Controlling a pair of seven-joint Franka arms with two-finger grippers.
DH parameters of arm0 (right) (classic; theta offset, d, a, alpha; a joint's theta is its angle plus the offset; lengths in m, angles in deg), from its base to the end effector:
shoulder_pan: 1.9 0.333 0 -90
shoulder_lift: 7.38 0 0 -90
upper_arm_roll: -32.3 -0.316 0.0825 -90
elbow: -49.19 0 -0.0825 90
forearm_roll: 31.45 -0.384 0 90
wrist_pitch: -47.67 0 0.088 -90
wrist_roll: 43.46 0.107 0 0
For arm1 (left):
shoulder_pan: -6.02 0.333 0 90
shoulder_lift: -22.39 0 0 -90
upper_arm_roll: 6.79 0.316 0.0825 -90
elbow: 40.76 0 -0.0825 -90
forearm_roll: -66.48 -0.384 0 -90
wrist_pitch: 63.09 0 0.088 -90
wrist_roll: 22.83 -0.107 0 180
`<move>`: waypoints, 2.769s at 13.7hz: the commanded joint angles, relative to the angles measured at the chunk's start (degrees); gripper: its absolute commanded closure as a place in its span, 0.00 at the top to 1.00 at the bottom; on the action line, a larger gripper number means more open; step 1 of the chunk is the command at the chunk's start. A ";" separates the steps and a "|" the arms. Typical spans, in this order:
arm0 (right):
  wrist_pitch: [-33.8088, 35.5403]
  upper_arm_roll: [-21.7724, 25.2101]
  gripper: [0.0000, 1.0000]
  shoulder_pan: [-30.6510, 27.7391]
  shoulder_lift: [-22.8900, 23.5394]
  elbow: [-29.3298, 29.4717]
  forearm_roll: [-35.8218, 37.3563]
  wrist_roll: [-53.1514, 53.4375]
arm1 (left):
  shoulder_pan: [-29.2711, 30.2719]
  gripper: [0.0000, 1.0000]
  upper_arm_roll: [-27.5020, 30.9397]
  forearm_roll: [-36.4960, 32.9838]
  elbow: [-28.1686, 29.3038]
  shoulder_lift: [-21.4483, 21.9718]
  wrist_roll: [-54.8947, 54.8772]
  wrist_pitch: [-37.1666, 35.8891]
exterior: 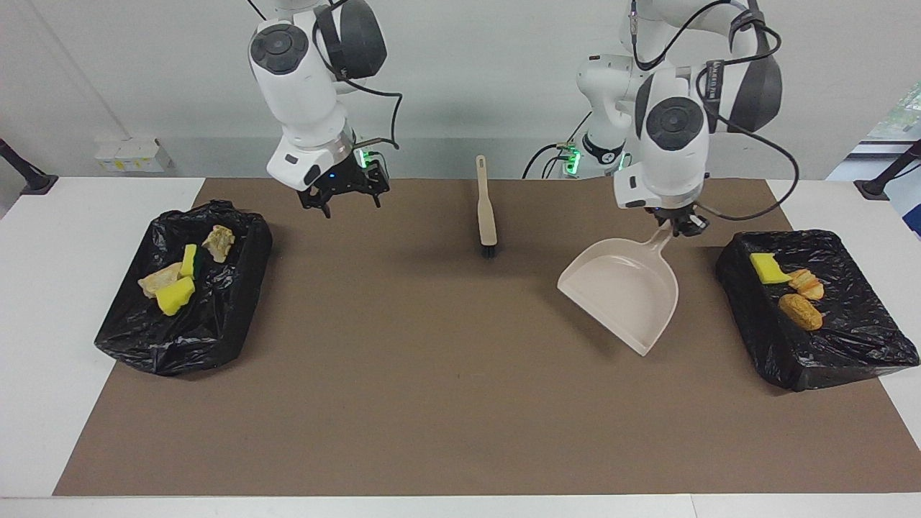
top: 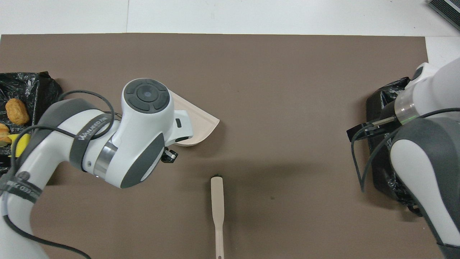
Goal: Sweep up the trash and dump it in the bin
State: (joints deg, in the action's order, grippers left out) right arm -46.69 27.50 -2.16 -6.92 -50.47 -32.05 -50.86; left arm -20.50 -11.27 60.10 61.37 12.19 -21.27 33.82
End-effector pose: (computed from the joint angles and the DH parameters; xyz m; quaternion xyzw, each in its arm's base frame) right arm 0.5526 0.0448 0.5468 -0.9934 -0.1032 0.0501 0.0068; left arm 0.5039 -0.2879 0.4340 -0.9537 0.2654 0.1151 0.0825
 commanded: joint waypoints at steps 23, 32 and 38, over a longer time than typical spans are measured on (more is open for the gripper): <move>5.68 6.92 1.00 -0.88 -1.60 5.71 1.21 9.33 | -5.65 1.00 2.46 5.16 -7.68 -4.94 26.39 6.89; 7.27 6.03 1.00 0.27 0.07 9.75 1.31 6.43 | 11.65 1.00 2.55 5.33 14.04 17.57 4.10 8.74; 7.00 6.12 1.00 0.18 -0.81 8.26 0.34 10.47 | 18.52 1.00 2.81 5.77 5.56 19.88 -8.50 -0.73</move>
State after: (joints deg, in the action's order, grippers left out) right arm -40.51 33.98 -1.53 -7.98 -42.55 -30.69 -42.22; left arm -3.33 -8.00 65.75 71.52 32.07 -27.22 37.80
